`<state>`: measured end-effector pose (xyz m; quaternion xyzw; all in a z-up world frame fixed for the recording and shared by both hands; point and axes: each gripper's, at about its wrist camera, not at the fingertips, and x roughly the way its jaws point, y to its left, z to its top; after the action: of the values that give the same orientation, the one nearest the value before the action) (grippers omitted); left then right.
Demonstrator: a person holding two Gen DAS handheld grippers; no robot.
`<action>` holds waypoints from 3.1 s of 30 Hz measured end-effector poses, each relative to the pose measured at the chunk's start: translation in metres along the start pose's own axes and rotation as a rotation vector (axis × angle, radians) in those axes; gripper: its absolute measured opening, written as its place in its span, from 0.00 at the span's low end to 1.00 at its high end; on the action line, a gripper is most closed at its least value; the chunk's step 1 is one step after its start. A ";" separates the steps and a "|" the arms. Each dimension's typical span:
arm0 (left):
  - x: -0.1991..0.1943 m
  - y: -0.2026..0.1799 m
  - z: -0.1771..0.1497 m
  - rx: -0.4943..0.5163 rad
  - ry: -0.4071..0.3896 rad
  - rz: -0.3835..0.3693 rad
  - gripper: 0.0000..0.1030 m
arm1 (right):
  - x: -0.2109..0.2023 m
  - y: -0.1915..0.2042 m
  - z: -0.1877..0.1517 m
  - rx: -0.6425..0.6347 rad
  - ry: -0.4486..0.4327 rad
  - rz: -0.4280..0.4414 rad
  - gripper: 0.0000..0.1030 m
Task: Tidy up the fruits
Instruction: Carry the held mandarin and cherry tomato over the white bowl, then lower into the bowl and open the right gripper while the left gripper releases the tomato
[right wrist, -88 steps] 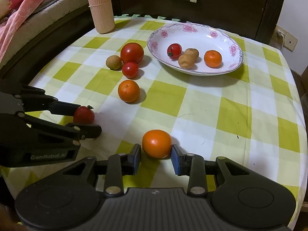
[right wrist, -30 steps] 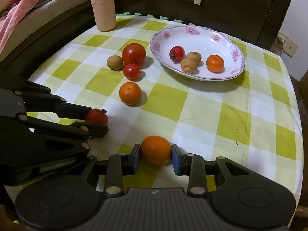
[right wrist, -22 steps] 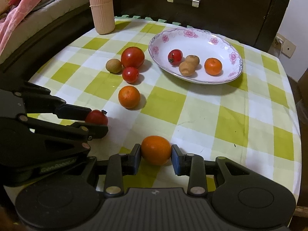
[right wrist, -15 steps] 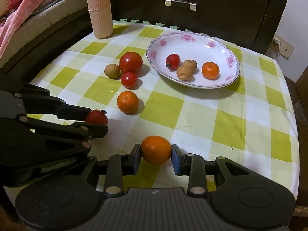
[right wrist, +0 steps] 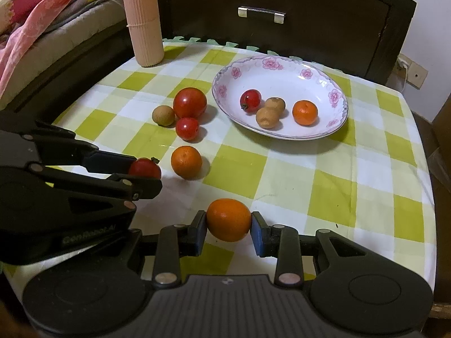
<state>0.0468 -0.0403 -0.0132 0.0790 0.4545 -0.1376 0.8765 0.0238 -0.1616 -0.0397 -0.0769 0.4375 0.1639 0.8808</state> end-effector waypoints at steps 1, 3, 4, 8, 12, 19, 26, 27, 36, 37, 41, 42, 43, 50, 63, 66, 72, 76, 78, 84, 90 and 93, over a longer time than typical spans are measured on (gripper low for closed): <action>0.000 0.000 0.000 -0.001 -0.002 0.000 0.34 | 0.000 0.000 0.000 0.000 -0.002 0.000 0.31; -0.001 0.000 0.001 -0.004 -0.005 -0.002 0.34 | -0.001 -0.001 0.000 0.003 -0.005 -0.001 0.31; -0.001 0.000 0.001 -0.006 -0.007 -0.003 0.34 | -0.002 -0.001 0.001 0.004 -0.007 -0.001 0.31; -0.003 0.001 0.003 -0.017 -0.022 -0.013 0.34 | -0.005 -0.003 0.003 0.012 -0.020 -0.001 0.31; -0.003 0.001 0.008 -0.019 -0.034 -0.014 0.34 | -0.007 -0.006 0.007 0.023 -0.031 -0.008 0.31; -0.003 0.001 0.019 -0.022 -0.058 -0.012 0.33 | -0.008 -0.013 0.016 0.045 -0.053 -0.022 0.31; -0.002 0.003 0.025 -0.026 -0.067 -0.002 0.33 | -0.007 -0.014 0.022 0.054 -0.062 -0.032 0.32; -0.002 0.003 0.026 -0.027 -0.070 -0.002 0.33 | -0.007 -0.014 0.023 0.055 -0.065 -0.033 0.31; -0.004 0.003 0.034 -0.021 -0.089 0.006 0.33 | -0.008 -0.017 0.029 0.066 -0.082 -0.046 0.32; -0.004 0.003 0.035 -0.020 -0.092 0.007 0.33 | -0.008 -0.017 0.030 0.068 -0.084 -0.047 0.32; -0.003 0.002 0.039 -0.016 -0.099 0.008 0.33 | -0.009 -0.020 0.033 0.075 -0.089 -0.052 0.32; -0.003 0.002 0.040 -0.016 -0.101 0.008 0.33 | -0.009 -0.021 0.034 0.076 -0.090 -0.053 0.32; -0.003 0.002 0.041 -0.016 -0.103 0.009 0.33 | -0.009 -0.022 0.034 0.078 -0.092 -0.054 0.32; 0.000 0.001 0.051 -0.006 -0.117 0.018 0.33 | -0.006 -0.028 0.043 0.093 -0.101 -0.064 0.32; 0.009 0.002 0.072 -0.002 -0.138 0.030 0.33 | 0.001 -0.038 0.060 0.105 -0.123 -0.082 0.32; 0.011 0.003 0.076 0.000 -0.141 0.034 0.33 | 0.004 -0.040 0.064 0.103 -0.125 -0.087 0.32; 0.017 0.004 0.084 0.002 -0.145 0.038 0.33 | 0.010 -0.045 0.071 0.104 -0.131 -0.093 0.32; 0.021 0.004 0.088 0.005 -0.146 0.045 0.33 | 0.014 -0.048 0.074 0.104 -0.135 -0.097 0.32; 0.022 0.004 0.091 0.009 -0.148 0.051 0.33 | 0.015 -0.050 0.075 0.106 -0.137 -0.098 0.32; 0.027 0.005 0.097 0.011 -0.150 0.054 0.33 | 0.019 -0.054 0.081 0.113 -0.142 -0.104 0.32; 0.032 0.006 0.102 0.010 -0.150 0.056 0.33 | 0.025 -0.056 0.085 0.118 -0.144 -0.105 0.32; 0.033 0.007 0.103 0.011 -0.149 0.056 0.32 | 0.026 -0.056 0.086 0.119 -0.144 -0.105 0.32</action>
<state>0.1470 -0.0669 0.0189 0.0860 0.3848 -0.1210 0.9110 0.1227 -0.1844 -0.0082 -0.0352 0.3773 0.0963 0.9204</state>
